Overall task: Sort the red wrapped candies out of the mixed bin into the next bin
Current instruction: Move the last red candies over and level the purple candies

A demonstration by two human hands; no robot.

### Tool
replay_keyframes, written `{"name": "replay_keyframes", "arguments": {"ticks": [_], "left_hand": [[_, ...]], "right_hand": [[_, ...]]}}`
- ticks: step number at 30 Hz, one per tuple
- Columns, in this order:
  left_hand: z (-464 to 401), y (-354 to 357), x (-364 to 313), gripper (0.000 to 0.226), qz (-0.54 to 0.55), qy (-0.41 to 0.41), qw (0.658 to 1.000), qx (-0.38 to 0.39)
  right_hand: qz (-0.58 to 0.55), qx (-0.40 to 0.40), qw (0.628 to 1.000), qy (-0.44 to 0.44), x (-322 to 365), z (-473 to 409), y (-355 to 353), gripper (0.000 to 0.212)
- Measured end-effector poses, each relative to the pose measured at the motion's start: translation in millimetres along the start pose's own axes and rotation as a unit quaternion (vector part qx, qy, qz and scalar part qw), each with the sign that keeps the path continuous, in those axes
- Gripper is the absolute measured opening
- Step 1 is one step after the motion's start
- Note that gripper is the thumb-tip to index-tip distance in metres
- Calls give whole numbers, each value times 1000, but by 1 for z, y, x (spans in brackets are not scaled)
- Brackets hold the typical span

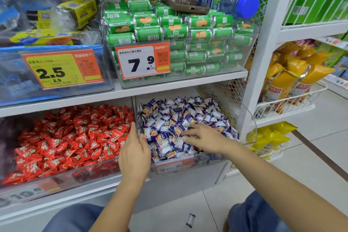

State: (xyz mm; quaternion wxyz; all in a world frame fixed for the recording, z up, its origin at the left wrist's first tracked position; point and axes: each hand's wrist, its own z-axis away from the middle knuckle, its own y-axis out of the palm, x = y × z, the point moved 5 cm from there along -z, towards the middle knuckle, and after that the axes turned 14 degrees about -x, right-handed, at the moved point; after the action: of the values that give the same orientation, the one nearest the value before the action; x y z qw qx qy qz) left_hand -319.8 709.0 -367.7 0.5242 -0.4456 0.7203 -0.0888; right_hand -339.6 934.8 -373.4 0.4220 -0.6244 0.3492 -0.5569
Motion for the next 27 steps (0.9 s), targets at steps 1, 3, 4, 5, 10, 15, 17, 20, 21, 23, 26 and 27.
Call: {"name": "replay_keyframes", "arguments": {"ticks": [1, 3, 4, 5, 10, 15, 17, 20, 21, 23, 26, 27], "left_hand": [[-1, -3, -2, 55, 6, 1, 1000, 3], [-2, -12, -9, 61, 18, 41, 999, -18], [0, -19, -18, 61, 20, 97, 995, -33], [5, -23, -28, 56, 22, 172, 984, -37], [51, -1, -52, 31, -83, 401, 905, 114], [53, 11, -41, 28, -213, 321, 895, 226], [51, 10, -39, 18, -247, 305, 892, 227], [50, 11, -40, 22, -263, 291, 889, 237], [46, 10, -44, 22, -259, 284, 892, 238], [37, 9, -55, 21, -261, 284, 894, 227], [25, 14, -63, 17, -270, 275, 895, 226], [19, 16, -64, 17, -269, 267, 897, 227]], "right_hand": [[14, -23, 1000, -17, 1, 9, -10, 53], [43, -75, 995, -54, -3, 32, -31, 60], [61, -100, 991, -72, -8, 44, -39, 65], [78, -126, 985, -88, -14, 57, -47, 68], [123, -241, 955, -124, -60, 96, -53, 42], [135, -289, 943, -96, -79, 97, -47, 28], [121, -289, 945, -97, -81, 96, -45, 21], [96, -288, 948, -98, -81, 91, -52, 4], [90, -289, 948, -95, -80, 86, -57, 2], [86, -293, 948, -92, -79, 75, -70, 5], [95, -289, 947, -102, -79, 51, -83, 8], [98, -283, 948, -104, -79, 43, -84, 11]]}}
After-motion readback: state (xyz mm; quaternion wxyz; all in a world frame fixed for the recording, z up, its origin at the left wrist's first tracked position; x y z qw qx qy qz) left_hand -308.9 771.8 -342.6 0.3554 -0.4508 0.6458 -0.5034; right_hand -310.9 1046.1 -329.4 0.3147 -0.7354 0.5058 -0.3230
